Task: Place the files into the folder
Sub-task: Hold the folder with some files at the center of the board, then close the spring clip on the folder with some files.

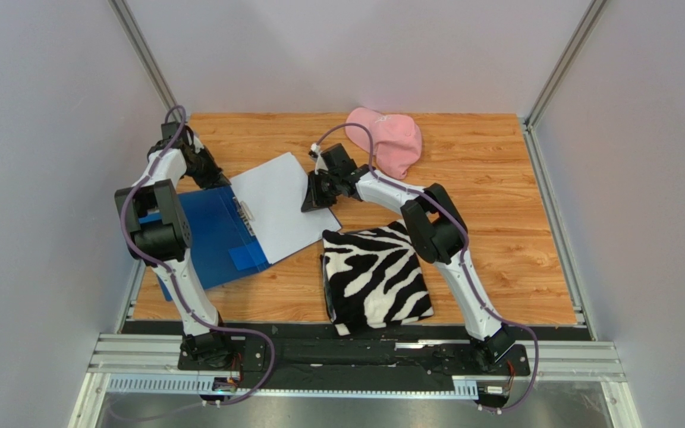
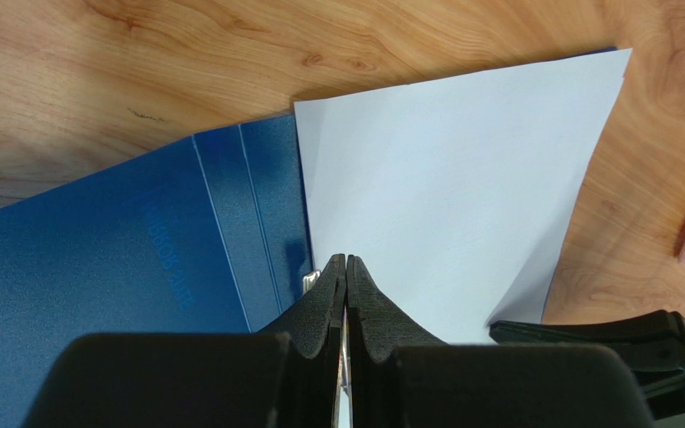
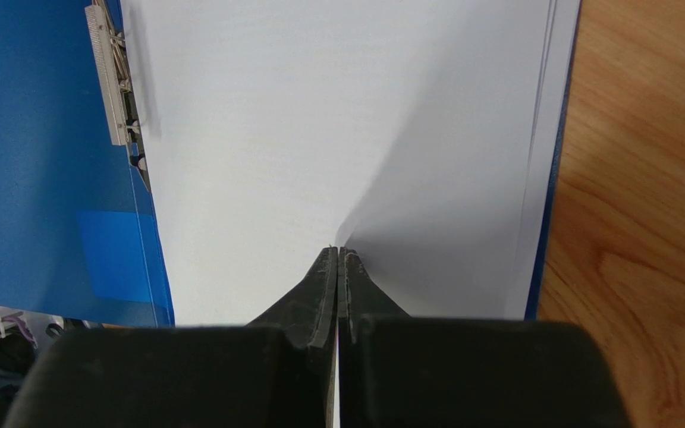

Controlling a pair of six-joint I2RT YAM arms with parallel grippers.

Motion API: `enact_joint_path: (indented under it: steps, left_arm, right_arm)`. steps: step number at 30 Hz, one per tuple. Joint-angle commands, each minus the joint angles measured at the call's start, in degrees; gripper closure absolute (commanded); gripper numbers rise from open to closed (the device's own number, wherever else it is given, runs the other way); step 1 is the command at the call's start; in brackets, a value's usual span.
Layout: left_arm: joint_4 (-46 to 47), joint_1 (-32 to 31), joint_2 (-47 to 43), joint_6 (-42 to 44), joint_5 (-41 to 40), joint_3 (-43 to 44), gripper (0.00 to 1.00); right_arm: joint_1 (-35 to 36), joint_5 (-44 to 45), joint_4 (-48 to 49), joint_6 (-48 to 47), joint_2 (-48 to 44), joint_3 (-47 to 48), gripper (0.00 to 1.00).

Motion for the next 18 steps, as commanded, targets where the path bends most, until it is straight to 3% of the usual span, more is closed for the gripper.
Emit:
enact_joint_path:
  steps: [1,18]
  left_arm:
    - [-1.9,-0.2,1.2,2.0,-2.1,1.8,0.93]
    - [-6.6,-2.1,6.6,4.2,-4.6,6.3,0.74]
  right_arm:
    - [0.7,4.4,-2.8,-1.9,1.6,0.7,1.0]
    - [0.7,3.9,-3.3,-1.9,2.0,1.5,1.0]
